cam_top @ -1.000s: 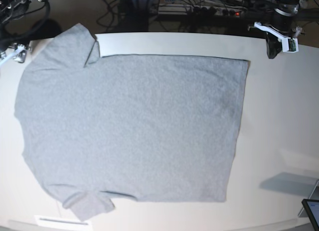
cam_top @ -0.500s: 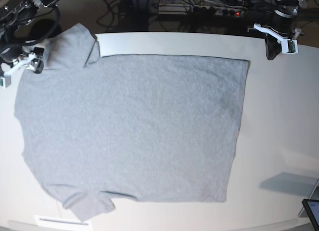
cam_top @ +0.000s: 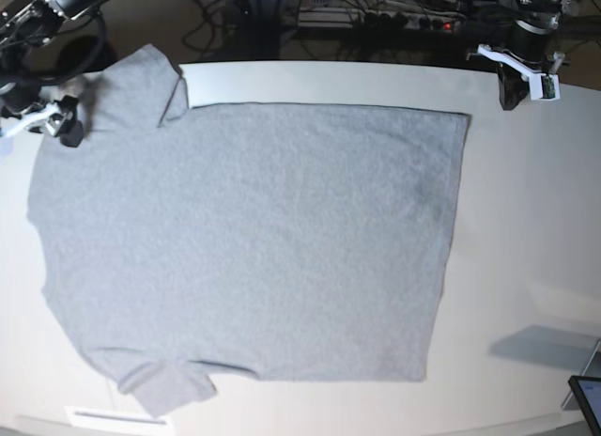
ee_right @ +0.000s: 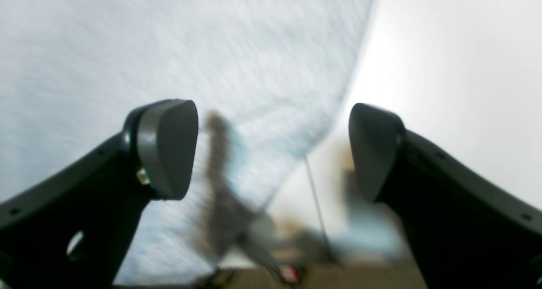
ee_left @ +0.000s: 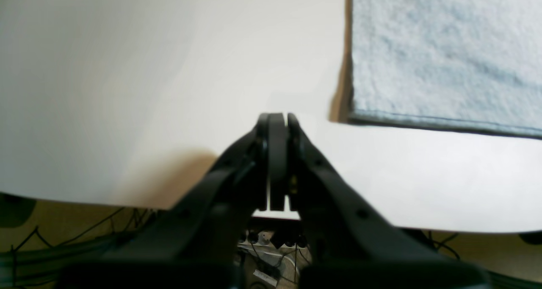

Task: Fold the T-shirt properly
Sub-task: 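Lower both grippers onto the shirt's shoulder edges and close them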

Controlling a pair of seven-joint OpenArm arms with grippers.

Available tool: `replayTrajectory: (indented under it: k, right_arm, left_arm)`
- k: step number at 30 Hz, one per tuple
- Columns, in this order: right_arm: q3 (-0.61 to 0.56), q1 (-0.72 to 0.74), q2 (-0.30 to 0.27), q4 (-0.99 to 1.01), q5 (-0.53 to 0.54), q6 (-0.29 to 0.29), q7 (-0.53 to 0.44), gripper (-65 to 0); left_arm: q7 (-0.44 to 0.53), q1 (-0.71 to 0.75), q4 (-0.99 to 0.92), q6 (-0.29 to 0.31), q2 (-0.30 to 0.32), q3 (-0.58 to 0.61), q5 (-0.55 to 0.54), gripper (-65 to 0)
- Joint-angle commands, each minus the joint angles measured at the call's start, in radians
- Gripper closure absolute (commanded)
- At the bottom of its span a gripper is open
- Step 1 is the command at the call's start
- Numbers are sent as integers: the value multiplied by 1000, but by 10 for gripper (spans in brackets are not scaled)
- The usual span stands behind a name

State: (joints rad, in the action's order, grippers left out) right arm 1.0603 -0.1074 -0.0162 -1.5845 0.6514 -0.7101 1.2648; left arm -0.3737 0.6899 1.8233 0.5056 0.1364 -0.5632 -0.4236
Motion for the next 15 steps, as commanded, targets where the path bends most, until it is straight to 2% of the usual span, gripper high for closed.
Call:
replayTrajectory:
  k: [1, 15]
  right_arm:
    - [-4, -8, 3, 23, -49, 12, 71, -535]
    - [-68, -13, 0, 37, -45, 12, 71, -535]
  left_arm:
    - [26, 9, 14, -2, 10, -10, -13, 0]
    - [26, 9, 17, -2, 10, -10, -13, 0]
